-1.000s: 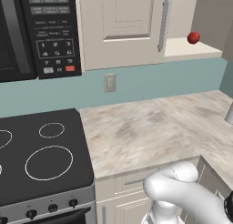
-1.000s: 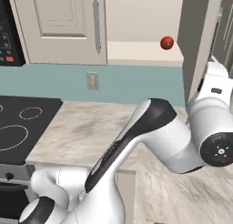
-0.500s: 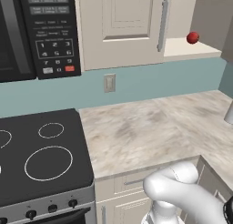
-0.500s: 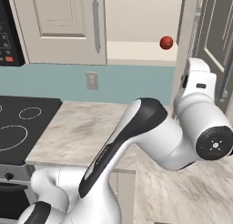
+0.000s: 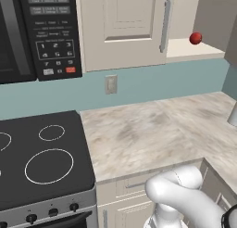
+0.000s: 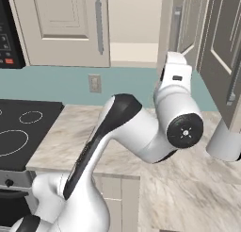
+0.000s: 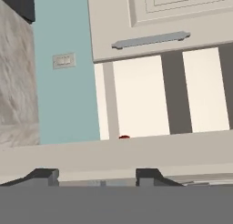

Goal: Pick the avocado and bread from the counter and place them on the plate. Then pick the jam from the cabinet and place it next to the plate. Lastly close the cabinet door.

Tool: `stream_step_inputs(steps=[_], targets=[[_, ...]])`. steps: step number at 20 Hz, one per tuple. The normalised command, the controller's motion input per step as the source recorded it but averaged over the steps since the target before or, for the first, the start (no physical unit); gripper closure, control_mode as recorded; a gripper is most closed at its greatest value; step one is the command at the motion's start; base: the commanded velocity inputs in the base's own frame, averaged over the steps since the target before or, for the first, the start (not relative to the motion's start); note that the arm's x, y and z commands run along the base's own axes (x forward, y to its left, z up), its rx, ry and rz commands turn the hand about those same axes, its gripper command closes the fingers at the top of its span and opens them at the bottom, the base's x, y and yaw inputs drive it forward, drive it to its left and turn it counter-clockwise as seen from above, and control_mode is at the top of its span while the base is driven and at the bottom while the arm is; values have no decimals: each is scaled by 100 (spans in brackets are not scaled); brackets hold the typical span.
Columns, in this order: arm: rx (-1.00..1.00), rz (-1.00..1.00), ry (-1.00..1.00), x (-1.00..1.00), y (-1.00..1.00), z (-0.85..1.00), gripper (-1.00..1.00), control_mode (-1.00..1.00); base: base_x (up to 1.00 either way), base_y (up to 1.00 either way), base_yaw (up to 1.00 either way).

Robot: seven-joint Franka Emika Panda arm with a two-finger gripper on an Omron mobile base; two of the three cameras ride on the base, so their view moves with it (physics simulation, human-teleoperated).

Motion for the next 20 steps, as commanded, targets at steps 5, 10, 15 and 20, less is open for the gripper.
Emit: stream_step_inputs(steps=[5, 10, 15, 20], targets=[[-1, 0, 0, 72, 64, 0, -100, -100, 0, 0, 0], [-1, 0, 0, 73, 63, 0, -100, -100, 0, 0, 0], [0, 0, 0, 78, 62, 0, -100, -100, 0, 0, 0], [0, 1, 0, 82, 48, 0, -100, -100, 0, 0, 0]])
